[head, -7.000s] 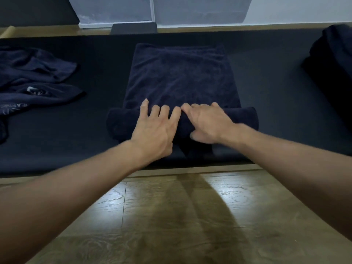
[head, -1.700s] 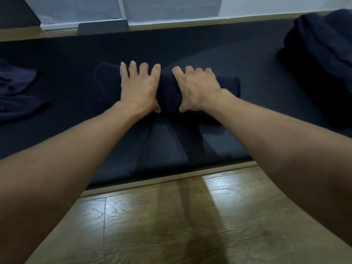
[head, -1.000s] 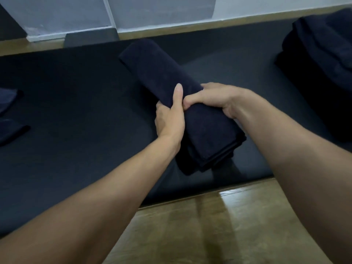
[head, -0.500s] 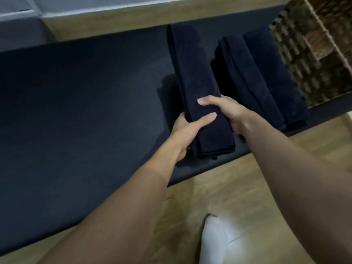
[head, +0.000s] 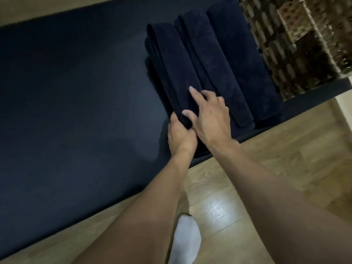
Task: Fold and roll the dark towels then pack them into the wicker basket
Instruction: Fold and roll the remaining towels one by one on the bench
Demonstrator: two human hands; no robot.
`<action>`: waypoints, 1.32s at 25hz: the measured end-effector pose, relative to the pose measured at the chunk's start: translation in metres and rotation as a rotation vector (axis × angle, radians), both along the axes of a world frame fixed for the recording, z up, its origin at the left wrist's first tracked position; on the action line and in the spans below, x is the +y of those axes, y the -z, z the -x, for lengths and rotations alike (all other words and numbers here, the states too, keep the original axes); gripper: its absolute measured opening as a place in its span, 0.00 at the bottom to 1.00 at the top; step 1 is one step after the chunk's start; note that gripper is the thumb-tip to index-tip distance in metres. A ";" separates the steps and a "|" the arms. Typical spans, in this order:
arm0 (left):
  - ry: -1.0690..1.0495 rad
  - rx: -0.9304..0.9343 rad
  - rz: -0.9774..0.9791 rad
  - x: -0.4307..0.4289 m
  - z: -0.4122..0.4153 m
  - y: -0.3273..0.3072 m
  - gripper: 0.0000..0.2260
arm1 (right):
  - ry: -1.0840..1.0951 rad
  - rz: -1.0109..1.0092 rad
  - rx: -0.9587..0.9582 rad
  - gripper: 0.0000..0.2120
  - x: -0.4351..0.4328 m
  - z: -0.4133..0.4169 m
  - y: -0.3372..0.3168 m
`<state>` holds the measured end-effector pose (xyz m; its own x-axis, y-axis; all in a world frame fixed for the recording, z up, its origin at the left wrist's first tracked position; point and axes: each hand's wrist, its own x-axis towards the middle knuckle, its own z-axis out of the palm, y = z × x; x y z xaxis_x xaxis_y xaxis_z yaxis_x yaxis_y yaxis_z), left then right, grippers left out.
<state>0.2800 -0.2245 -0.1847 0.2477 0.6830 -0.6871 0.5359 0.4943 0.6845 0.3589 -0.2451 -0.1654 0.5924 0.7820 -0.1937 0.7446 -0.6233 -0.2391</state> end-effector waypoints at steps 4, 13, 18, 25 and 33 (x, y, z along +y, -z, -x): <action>0.256 0.226 -0.030 0.000 0.001 -0.011 0.31 | 0.025 0.057 0.063 0.27 0.003 -0.002 0.003; 0.339 0.092 0.015 0.041 0.055 -0.064 0.34 | 0.059 0.271 -0.024 0.29 0.018 0.031 -0.048; 0.160 0.047 -0.016 0.070 0.158 -0.104 0.27 | -0.040 0.155 0.072 0.27 0.039 0.143 -0.086; -0.041 0.170 -0.147 0.134 0.411 -0.160 0.23 | -0.164 -0.025 0.396 0.25 0.112 0.392 -0.128; -0.322 0.351 -0.156 0.179 0.701 -0.151 0.23 | -0.459 0.042 0.608 0.21 0.188 0.667 -0.115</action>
